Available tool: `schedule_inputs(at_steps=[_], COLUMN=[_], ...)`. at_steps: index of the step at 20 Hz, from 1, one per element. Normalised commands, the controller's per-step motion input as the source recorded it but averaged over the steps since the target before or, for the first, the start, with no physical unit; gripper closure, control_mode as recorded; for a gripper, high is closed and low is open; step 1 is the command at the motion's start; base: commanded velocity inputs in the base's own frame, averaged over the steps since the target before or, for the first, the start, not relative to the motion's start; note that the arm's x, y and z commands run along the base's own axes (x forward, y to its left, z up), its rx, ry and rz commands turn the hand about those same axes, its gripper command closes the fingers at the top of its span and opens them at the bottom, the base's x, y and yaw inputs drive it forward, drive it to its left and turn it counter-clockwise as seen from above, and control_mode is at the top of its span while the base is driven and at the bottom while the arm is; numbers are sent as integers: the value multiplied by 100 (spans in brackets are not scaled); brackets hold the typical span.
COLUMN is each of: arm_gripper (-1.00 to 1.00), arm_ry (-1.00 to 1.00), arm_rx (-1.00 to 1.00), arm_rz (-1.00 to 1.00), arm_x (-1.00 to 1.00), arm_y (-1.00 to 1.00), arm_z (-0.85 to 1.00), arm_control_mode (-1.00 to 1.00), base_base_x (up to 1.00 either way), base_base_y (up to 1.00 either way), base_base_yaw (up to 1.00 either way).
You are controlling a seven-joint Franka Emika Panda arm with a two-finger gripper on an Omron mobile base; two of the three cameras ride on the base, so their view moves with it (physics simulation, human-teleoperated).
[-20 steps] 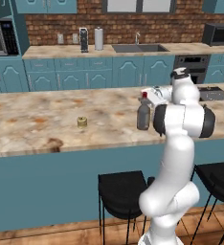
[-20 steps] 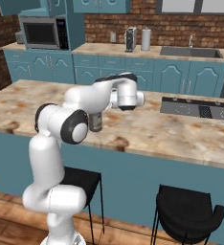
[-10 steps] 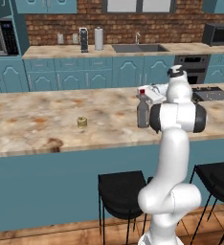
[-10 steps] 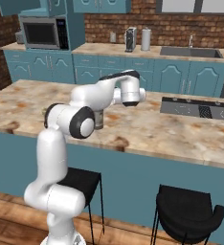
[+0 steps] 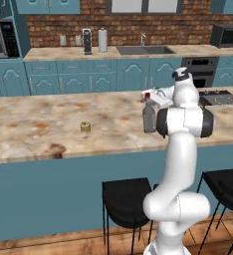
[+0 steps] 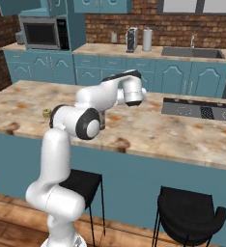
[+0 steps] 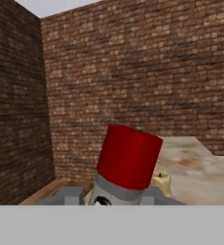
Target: Get the candle and the liquor from the cabinet and move them to the dining counter.
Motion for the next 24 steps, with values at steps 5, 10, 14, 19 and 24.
schedule_inputs(at_steps=[5, 10, 14, 19, 24], arm_gripper=[-100, -100, -100, -100, -100], arm_ry=[-12, -11, -5, -1, 0], arm_rx=[0, 0, 0, 0, 0], arm_rz=[3, 0, 0, -1, -2], arm_x=[-31, -28, -18, -8, -2], arm_y=[-10, -16, -19, -15, -8], arm_z=[-2, 1, 14, 33, 37], arm_control_mode=[-100, -100, -100, -100, -100], base_base_x=[0, 0, 0, 0, 0], base_base_y=[0, 0, 0, 0, 0], base_base_yaw=[0, 0, 0, 0, 0])
